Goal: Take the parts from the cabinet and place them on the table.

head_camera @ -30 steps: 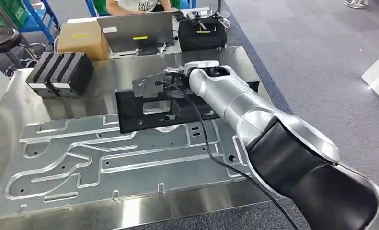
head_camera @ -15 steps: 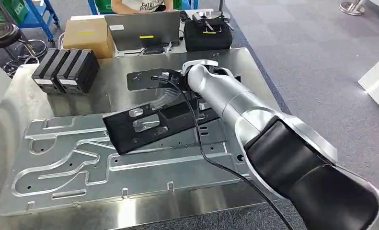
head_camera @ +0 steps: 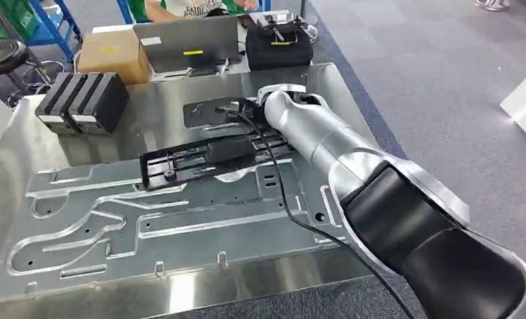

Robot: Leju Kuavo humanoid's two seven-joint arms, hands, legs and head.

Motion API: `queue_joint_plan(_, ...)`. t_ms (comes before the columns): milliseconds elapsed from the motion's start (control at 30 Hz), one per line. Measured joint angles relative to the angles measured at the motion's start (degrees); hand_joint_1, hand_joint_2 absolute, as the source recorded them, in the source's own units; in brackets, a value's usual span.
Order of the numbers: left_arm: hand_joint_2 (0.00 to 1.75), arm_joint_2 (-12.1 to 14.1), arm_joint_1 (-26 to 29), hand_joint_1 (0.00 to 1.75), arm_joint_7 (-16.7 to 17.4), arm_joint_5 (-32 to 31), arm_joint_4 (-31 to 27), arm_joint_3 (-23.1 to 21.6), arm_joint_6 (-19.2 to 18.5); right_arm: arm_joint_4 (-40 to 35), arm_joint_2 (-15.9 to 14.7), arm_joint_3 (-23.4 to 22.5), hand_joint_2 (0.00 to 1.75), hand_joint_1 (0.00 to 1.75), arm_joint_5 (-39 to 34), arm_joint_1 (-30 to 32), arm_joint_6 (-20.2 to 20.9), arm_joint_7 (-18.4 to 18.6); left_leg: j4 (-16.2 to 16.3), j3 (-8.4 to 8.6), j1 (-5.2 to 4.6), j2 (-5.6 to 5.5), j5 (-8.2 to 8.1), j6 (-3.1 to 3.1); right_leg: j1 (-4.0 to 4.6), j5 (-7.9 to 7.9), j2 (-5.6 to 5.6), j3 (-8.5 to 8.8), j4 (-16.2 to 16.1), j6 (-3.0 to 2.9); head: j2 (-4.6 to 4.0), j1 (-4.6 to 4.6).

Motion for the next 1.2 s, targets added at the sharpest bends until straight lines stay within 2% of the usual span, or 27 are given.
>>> queue_joint_plan(33, 0.00, 0.0, 0.0, 0.00, -0.1, 0.0, 0.0, 0.0, 0.0, 0.0, -0.1, 0.2, 0.00, 0.00, 0.6, 0.3, -1.7, 0.0, 4.5, -2.05, 0.03, 0.01, -1.60, -0.17, 0.13, -0.03, 0.04, -0.01, 0.0, -0.04, 0.00, 0.00)
queue_joint_plan(67, 0.00, 0.0, 0.1, 0.00, -0.1, 0.0, 0.0, 0.0, 0.0, 0.1, -0.2, 0.3, 0.00, 0.00, 1.1, 0.4, -3.4, 0.2, 6.7, -3.11, 0.03, 0.01, -1.80, -0.27, 0.18, -0.05, 0.05, -0.03, 0.2, -0.04, 0.00, 0.02)
queue_joint_plan(100, 0.00, 0.0, 0.2, 0.00, -0.3, 0.0, 0.0, 0.0, 0.0, 0.1, -0.3, 0.4, 0.00, 0.00, 2.0, 0.5, -5.7, 0.5, 5.8, -2.75, 0.04, 0.03, -0.55, -0.36, 0.18, -0.11, 0.08, -0.03, 0.3, 0.01, 0.00, 0.02)
queue_joint_plan(133, 0.00, 0.0, 0.3, 0.00, -0.6, 0.0, 0.0, 0.0, 0.0, 0.1, -0.5, 0.6, 0.00, 0.00, 3.2, 0.5, -9.0, 0.7, 2.3, -1.16, 0.08, 0.04, 1.71, -0.39, 0.13, -0.28, 0.09, -0.04, 0.5, 0.13, 0.00, 0.00)
queue_joint_plan(200, 0.00, 0.0, 0.4, 0.00, -1.5, 0.0, 0.0, 0.0, -0.2, -0.3, -1.0, 0.8, 0.00, 0.00, 5.2, 0.4, -18.0, -0.5, -7.5, 3.70, 0.28, 0.20, 6.45, -0.38, 0.05, -0.90, 0.10, -0.11, 1.5, 0.55, 0.00, 0.00)
queue_joint_plan(233, 0.00, -0.1, 0.3, 0.00, -1.8, 0.0, 0.0, 0.0, -0.4, -0.9, -1.6, 0.8, 0.00, 0.00, 5.6, 0.3, -23.0, -1.8, -8.8, 4.71, 0.10, 0.29, 5.00, -0.17, 0.44, -1.20, 0.10, -0.49, 1.9, 0.91, 0.00, 0.00)
queue_joint_plan(267, 0.00, -0.1, 0.3, 0.00, -2.2, 0.0, 0.0, 0.0, -0.7, -1.4, -2.4, 0.7, 0.00, 0.00, 5.6, 0.4, -27.7, -4.1, -9.2, 4.44, -0.12, 0.04, 5.37, 0.51, 0.46, -1.23, 0.10, -0.83, 2.3, 1.10, 0.00, 0.02)
queue_joint_plan(300, 0.00, -0.2, 0.4, 0.00, -2.6, 0.0, 0.0, 0.0, -0.7, -2.2, -3.0, 0.4, 0.00, 0.00, 5.0, 1.0, -32.1, -6.9, -9.1, 4.23, -0.10, 0.03, 5.37, 0.73, 0.50, -1.10, 0.07, -0.89, 2.2, 1.33, 0.00, 0.02)
queue_joint_plan(333, 0.00, -0.2, 0.5, 0.00, -2.9, 0.0, 0.0, 0.0, -0.8, -3.6, -4.1, -0.5, 0.00, 0.00, 4.1, 1.8, -38.7, -11.4, -9.1, 4.25, -0.11, -0.05, 5.42, 0.98, 0.51, -1.02, 0.03, -0.83, 2.0, 1.47, 0.00, 0.02)
queue_joint_plan(367, 0.00, -0.4, 0.6, 0.00, -3.3, 0.1, 0.0, 0.1, -1.0, -5.1, -5.1, -1.9, 0.00, 0.00, 3.8, 2.7, -42.4, -14.5, -9.3, 4.32, -0.04, -0.13, 5.56, 1.40, 0.50, -1.11, -0.05, -0.76, 2.1, 1.76, 0.00, 0.02)
queue_joint_plan(433, 0.00, -0.6, 0.6, 0.00, -3.5, 0.1, 0.0, 0.1, -1.2, -7.5, -7.0, -4.5, 0.00, 0.00, 4.8, 4.4, -43.6, -16.2, -9.7, 4.57, 0.25, -0.07, 5.84, 2.06, 0.19, -2.76, 0.01, -1.35, 4.0, 2.54, 0.00, 0.02)
queue_joint_plan(500, 0.00, -0.6, 0.5, 0.00, -3.6, 0.0, 0.0, 0.1, -1.2, -8.9, -8.0, -6.3, 0.00, 0.00, 5.5, 5.6, -43.6, -16.4, -9.7, 4.45, 0.23, -0.03, 5.86, 2.35, -0.16, -6.68, -0.02, -4.87, 11.3, 3.19, 0.00, 0.02)
queue_joint_plan(533, 0.00, -0.6, 0.6, 0.00, -3.6, 0.0, 0.0, 0.1, -1.2, -9.5, -8.4, -7.0, 0.00, 0.00, 5.8, 6.5, -43.6, -16.4, -9.7, 4.41, 0.22, 0.01, 5.85, 2.35, -0.31, -8.74, -0.02, -7.35, 16.4, 3.42, 0.00, 0.02)
queue_joint_plan(567, 0.00, -0.6, 0.6, 0.00, -3.6, 0.0, 0.0, 0.1, -1.2, -9.9, -8.7, -7.5, 0.00, 0.00, 6.0, 7.3, -44.0, -16.7, -9.7, 4.39, 0.21, 0.02, 5.85, 2.35, -0.43, -9.37, -0.04, -8.88, 19.4, 3.56, 0.00, 0.02)
queue_joint_plan(600, 0.00, -0.6, 0.6, 0.00, -3.6, 0.0, 0.0, 0.1, -1.2, -10.9, -9.3, -8.4, 0.00, 0.00, 6.0, 8.6, -46.0, -18.0, -9.7, 4.40, 0.21, 0.02, 5.85, 2.35, -0.52, -8.55, -0.04, -9.08, 19.5, 3.60, 0.00, 0.02)
queue_joint_plan(633, 0.00, -0.6, 0.7, 0.00, -3.6, 0.0, 0.0, 0.1, -1.2, -12.6, -10.1, -9.8, 0.00, 0.00, 6.0, 10.1, -49.2, -19.9, -9.7, 4.44, 0.20, -0.01, 5.85, 2.35, -0.53, -6.51, -0.04, -7.85, 16.8, 3.51, 0.00, 0.02)
queue_joint_plan(700, 0.00, -0.6, 0.7, 0.00, -3.6, 0.0, 0.0, 0.2, -1.0, -21.1, -12.8, -13.8, 0.00, 0.00, 5.8, 16.3, -57.7, -24.7, -9.7, 4.75, 0.16, -0.26, 5.79, 2.27, -0.41, -1.36, -0.06, -2.23, 6.1, 2.93, 0.00, 0.02)
queue_joint_plan(733, 0.00, -0.6, 0.9, 0.00, -3.6, 0.0, 0.0, 0.4, -0.8, -26.5, -14.5, -16.1, 0.00, 0.00, 5.4, 22.2, -60.9, -26.8, -9.8, 4.95, 0.32, -0.64, 5.73, 2.20, -0.17, -1.27, -0.09, 0.16, 1.6, 2.42, 0.00, 0.02)
queue_joint_plan(767, 0.00, -0.6, 1.1, 0.00, -3.8, 0.0, 0.0, 0.7, -0.5, -37.4, -17.0, -21.4, 0.00, 0.00, 4.5, 29.0, -64.6, -30.3, -10.0, 5.09, 0.16, -1.26, 5.72, 1.84, 0.40, -1.35, -0.41, 0.57, 1.0, 2.31, 0.00, 0.02)
queue_joint_plan(867, 0.00, -0.4, 2.6, 0.00, -4.2, 0.1, 0.0, 1.3, -0.4, -55.3, -19.6, -32.4, 0.00, 0.00, 4.3, 43.6, -62.6, -33.3, -10.6, 5.19, 0.47, -1.57, 5.74, 1.01, 0.59, -1.49, -0.63, 0.61, 0.9, 1.73, 0.00, 0.02)
queue_joint_plan(900, 0.00, -0.3, 2.9, 0.00, -4.2, 0.1, 0.0, 1.5, -0.4, -58.6, -19.9, -34.5, 0.00, 0.00, 4.9, 46.2, -62.0, -33.6, -10.7, 5.23, -0.01, -1.43, 5.60, 0.51, -0.03, -1.03, -0.54, 0.69, 0.2, 1.21, 0.00, 0.02)
queue_joint_plan(933, 0.00, -0.2, 3.0, 0.00, -4.2, 0.1, 0.0, 1.7, -0.3, -62.1, -20.0, -36.6, 0.00, 0.00, 5.6, 48.0, -61.3, -33.6, -9.7, 4.83, 0.14, -0.71, 4.57, 0.46, -0.24, -0.75, -0.39, 0.87, -0.3, 1.02, 0.00, 0.02)
queue_joint_plan(1000, 0.00, 0.0, 2.7, 0.00, -4.2, 0.0, 0.0, 1.9, -0.3, -66.8, -20.1, -39.1, 0.00, 0.00, 6.4, 50.5, -60.7, -33.7, -2.0, 1.72, 0.15, -0.36, -0.30, 0.40, -0.32, -0.71, -0.09, 0.88, -0.3, 0.65, 0.00, 0.00)
queue_joint_plan(1067, 0.00, 0.0, 2.6, 0.00, -4.1, 0.0, 0.0, 1.9, -0.2, -69.6, -20.3, -40.9, 0.00, 0.00, 6.8, 52.8, -60.5, -33.5, 6.2, -1.86, 0.13, -0.30, -3.46, 0.23, -0.13, -0.80, -0.05, 0.80, -0.2, 0.52, 0.00, 0.02)
queue_joint_plan(1100, 0.00, 0.0, 2.6, 0.00, -4.2, 0.0, 0.0, 1.9, -0.2, -70.8, -20.3, -41.5, 0.00, 0.00, 6.9, 53.8, -60.5, -33.5, 7.3, -2.32, 0.13, -0.29, -3.14, 0.23, -0.02, -0.85, 0.05, 0.77, 0.0, 0.45, 0.00, 0.00)
queue_joint_plan(1133, 0.00, 0.0, 2.7, 0.00, -4.2, 0.0, 0.0, 1.9, -0.2, -71.7, -20.4, -41.9, 0.00, 0.00, 7.0, 54.3, -60.5, -33.5, 5.5, -1.35, 0.12, -0.28, -1.60, 0.31, 0.04, -0.90, 0.19, 0.77, 0.1, 0.43, 0.00, 0.02)
queue_joint_plan(1200, 0.00, 0.2, 2.6, 0.00, -4.2, 0.1, 0.0, 2.0, -0.1, -73.6, -20.6, -42.8, 0.00, 0.00, 6.8, 55.1, -61.1, -33.5, -4.4, 3.73, 0.06, -0.28, 3.40, 0.87, 0.13, -1.10, 0.62, 0.84, 0.5, 0.70, 0.00, 0.02)
